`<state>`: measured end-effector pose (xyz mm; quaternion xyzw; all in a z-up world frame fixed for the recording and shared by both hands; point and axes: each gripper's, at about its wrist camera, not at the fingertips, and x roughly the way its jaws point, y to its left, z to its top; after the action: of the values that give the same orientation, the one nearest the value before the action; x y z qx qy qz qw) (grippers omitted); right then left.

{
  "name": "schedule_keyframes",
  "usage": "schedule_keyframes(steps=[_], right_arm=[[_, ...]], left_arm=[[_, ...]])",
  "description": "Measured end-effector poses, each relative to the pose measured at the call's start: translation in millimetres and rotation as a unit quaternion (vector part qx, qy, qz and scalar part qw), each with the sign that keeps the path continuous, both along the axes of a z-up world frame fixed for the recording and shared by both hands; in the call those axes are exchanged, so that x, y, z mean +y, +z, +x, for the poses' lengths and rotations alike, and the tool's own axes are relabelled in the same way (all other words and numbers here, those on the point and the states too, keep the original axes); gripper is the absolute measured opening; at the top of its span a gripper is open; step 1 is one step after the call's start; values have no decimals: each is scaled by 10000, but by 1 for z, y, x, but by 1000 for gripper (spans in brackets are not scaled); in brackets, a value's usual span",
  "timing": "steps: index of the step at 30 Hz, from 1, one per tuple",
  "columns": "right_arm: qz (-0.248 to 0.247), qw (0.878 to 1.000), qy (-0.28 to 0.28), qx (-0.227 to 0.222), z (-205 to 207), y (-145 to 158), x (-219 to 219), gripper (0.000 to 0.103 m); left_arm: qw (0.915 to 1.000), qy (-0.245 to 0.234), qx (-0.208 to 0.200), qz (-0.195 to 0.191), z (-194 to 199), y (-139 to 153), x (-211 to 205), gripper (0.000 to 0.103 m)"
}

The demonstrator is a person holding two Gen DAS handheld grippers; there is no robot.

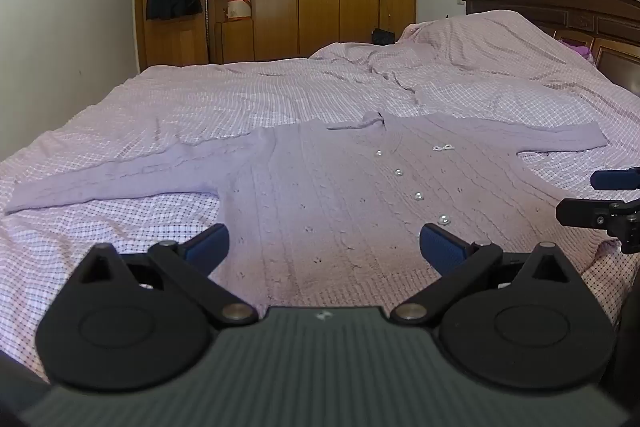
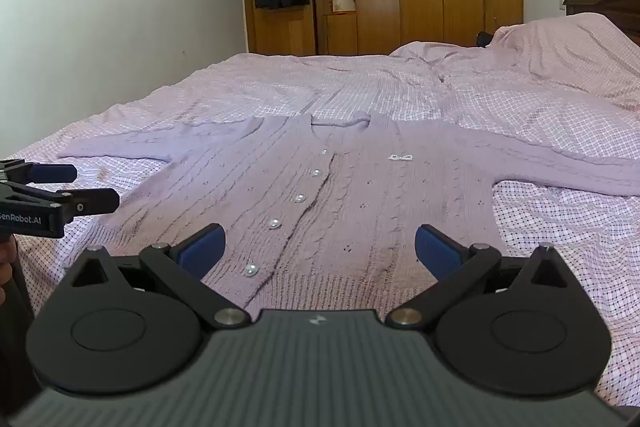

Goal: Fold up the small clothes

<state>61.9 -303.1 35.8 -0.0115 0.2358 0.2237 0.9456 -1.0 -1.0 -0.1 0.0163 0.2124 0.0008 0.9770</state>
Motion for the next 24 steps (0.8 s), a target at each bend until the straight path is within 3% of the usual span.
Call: schedule_keyframes(steps=[24], right_arm=[[-78,10000,56,23,1,-1,2,103]], left_arm=[[9999,-37,93,-99,1,2,3,103]])
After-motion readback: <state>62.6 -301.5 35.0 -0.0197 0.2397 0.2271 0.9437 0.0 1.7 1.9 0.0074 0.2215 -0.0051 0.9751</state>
